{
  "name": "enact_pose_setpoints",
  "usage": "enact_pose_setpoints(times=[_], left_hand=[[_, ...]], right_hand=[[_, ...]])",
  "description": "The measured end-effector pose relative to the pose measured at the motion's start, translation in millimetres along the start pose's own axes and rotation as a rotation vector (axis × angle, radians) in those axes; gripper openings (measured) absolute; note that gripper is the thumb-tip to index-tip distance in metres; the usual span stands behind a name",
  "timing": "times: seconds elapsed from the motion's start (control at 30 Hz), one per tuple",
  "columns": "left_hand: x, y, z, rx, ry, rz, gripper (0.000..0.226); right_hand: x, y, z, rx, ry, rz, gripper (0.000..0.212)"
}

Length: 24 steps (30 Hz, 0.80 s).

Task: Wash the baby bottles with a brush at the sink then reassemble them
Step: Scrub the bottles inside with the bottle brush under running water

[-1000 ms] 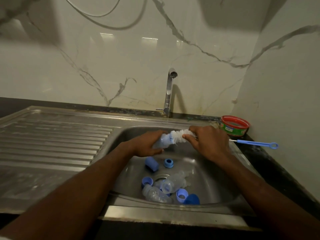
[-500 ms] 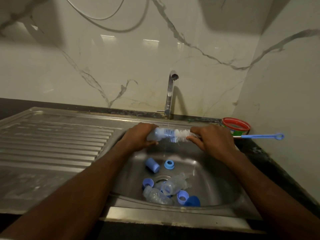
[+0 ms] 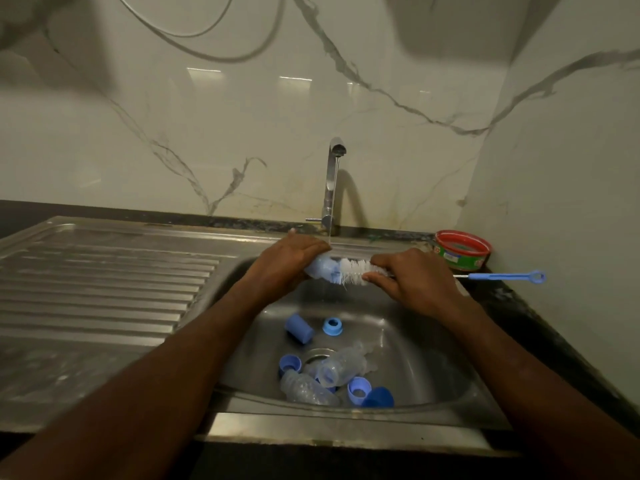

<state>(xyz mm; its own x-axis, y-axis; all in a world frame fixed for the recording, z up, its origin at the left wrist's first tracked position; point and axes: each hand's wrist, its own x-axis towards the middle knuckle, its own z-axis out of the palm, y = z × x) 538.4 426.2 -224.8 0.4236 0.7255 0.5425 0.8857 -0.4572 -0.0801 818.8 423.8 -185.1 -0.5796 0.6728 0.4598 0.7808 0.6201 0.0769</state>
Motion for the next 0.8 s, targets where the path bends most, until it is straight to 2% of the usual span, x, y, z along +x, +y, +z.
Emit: enact_pose_setpoints(times=[0.07,0.1,0.2,0.27,0.33,0.4,0.5,0.57,0.7,0.8], left_hand=[[-2,-8,0,0.014,0.017,-0.173,0.064],[-2,-9,1,0.002,0.012,-0.205,0.062],[1,4,-1,-0.152,-0.082,-0.092,0.057],[-3,7,-1,-0.146,-0.089,-0.042,0.061],[-10,-1,0,-0.135,0.014,-0.162,0.064],[-12,-2,0,-0.12,0.028,-0.301,0.065],[-2,12,2,-0.08,-0.04,-0.145,0.057],[1,14,2,-0.057,-0.026,-0.077,0.052],[1,6,3,-0.075,0.066,-0.164,0.062],[-1,9,15,-0.12,0.004,-0.194,0.079]], right_hand=[[2,4,-2,-0.029,0.049,0.003,0.033],[3,4,-1,-0.038,0.065,0.01,0.033],[2,-4,6,0.004,-0.002,0.041,0.034],[1,-6,9,0.015,-0.029,0.071,0.037],[2,-3,6,0.041,-0.005,0.112,0.037],[4,-2,4,0.013,0.044,0.124,0.036],[2,-10,10,-0.051,0.054,0.102,0.036],[1,-10,14,-0.051,0.056,0.059,0.035],[7,-7,9,-0.043,0.084,-0.086,0.034],[7,-13,8,-0.149,0.185,-0.167,0.041]])
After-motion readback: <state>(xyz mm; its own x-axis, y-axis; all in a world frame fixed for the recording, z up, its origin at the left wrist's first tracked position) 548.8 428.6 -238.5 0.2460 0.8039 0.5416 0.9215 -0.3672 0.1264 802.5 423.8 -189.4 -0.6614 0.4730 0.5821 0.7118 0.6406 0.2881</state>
